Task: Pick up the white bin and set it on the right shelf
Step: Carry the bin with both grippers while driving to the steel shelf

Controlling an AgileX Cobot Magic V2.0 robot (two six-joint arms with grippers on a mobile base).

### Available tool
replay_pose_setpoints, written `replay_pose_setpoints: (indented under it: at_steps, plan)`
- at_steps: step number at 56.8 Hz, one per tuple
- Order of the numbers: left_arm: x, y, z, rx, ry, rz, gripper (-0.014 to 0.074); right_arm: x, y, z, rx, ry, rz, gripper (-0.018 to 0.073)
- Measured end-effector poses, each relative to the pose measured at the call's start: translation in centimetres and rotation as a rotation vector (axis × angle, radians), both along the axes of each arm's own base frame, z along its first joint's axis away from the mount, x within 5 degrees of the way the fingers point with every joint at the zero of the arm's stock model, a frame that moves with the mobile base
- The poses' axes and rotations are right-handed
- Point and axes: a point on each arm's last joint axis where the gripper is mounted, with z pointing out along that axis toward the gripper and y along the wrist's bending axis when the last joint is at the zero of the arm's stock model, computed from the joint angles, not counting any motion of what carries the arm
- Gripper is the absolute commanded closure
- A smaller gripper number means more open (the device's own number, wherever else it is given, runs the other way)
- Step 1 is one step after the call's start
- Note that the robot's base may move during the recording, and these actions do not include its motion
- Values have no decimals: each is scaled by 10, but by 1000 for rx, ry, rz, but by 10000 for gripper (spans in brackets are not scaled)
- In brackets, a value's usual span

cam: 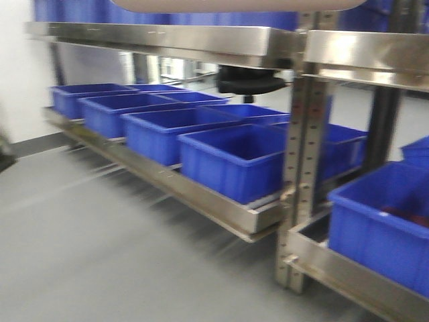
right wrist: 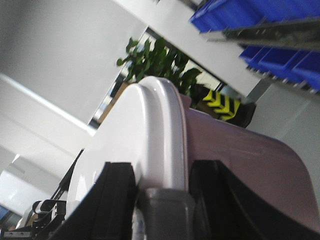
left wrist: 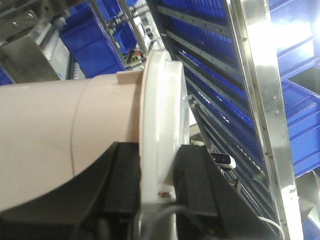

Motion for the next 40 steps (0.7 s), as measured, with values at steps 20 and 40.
replay_pose_setpoints:
  at_steps: [20,40]
  plan:
    - [0,0,0,0,0,0,722,0,0,0,0,0,-1,491]
    - [0,-1,0,0,0,-4,722,0,0,0,0,1,-4,491]
